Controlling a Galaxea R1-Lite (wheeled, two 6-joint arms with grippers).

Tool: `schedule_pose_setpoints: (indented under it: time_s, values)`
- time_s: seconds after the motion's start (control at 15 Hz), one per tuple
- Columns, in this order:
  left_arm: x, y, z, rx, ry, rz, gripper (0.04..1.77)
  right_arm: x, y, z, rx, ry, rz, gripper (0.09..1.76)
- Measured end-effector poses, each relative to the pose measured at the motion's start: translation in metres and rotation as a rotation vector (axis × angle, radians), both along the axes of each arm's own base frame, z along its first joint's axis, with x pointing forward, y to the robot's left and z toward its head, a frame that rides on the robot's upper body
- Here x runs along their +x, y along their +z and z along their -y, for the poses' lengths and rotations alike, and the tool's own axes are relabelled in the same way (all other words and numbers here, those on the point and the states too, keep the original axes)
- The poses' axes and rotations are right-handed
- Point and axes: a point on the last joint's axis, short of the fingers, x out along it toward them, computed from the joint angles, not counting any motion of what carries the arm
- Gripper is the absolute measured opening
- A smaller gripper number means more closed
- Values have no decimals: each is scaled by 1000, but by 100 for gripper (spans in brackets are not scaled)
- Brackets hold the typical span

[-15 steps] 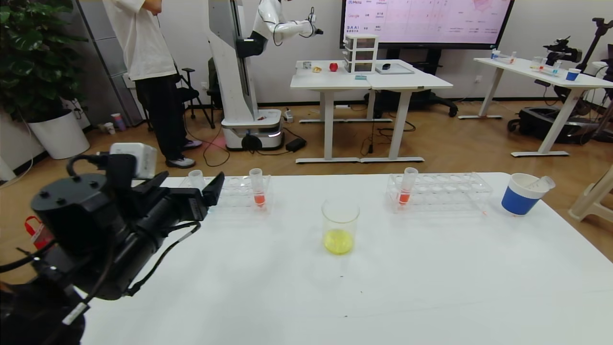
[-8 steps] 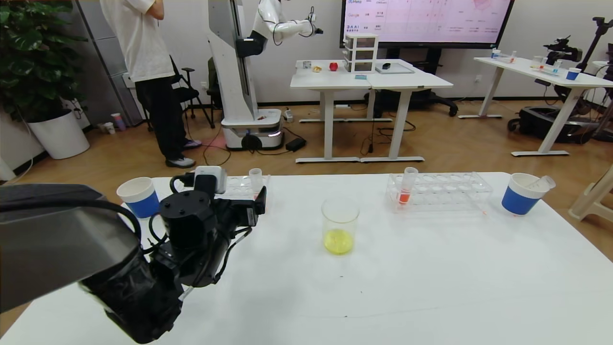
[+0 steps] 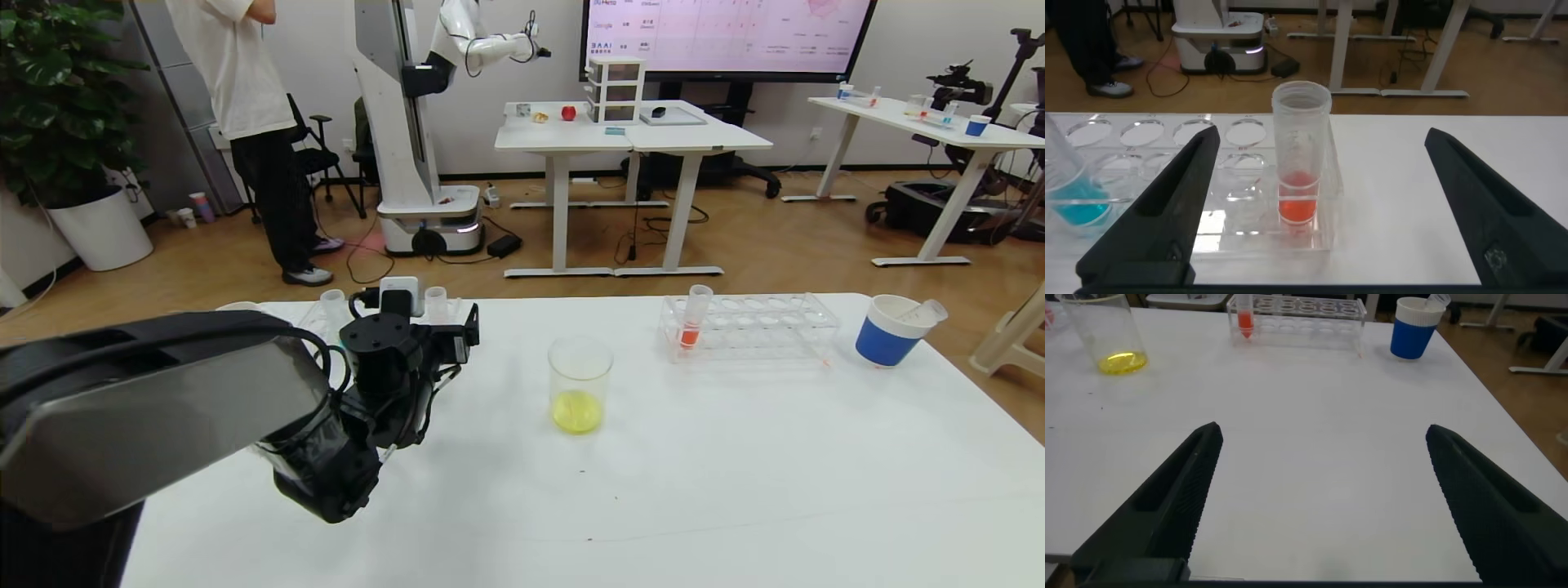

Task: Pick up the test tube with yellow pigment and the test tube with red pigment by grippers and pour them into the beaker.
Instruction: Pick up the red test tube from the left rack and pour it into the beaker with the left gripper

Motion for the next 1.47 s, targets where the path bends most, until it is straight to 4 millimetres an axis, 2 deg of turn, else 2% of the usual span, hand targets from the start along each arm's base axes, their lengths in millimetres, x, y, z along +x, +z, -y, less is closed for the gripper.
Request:
schedule_pose_setpoints:
  time_s: [0.2, 0.33, 0.6, 1.13, 1.2, 1.27, 1.33, 1.4, 1.47]
  values:
    - [28, -5, -1, -8, 24, 47, 175, 0, 0, 0, 0, 0, 0, 174]
    - [38, -12, -4, -4, 31, 47, 175, 0, 0, 0, 0, 0, 0, 174]
    - [44, -23, -4, 3, 31, 36, 175, 0, 0, 0, 0, 0, 0, 174]
    - [49, -21, -6, -8, 40, 55, 175, 0, 0, 0, 0, 0, 0, 174]
    - [50, -21, -7, -10, 42, 58, 171, 0, 0, 0, 0, 0, 0, 174]
    - [50, -20, -7, -11, 43, 60, 154, 0, 0, 0, 0, 0, 0, 174]
    - [50, -20, -7, -10, 43, 60, 120, 0, 0, 0, 0, 0, 0, 174]
    - [50, -20, -7, -10, 43, 60, 74, 0, 0, 0, 0, 0, 0, 174]
    - [50, -20, -6, -10, 40, 61, 42, 0, 0, 0, 0, 0, 0, 174]
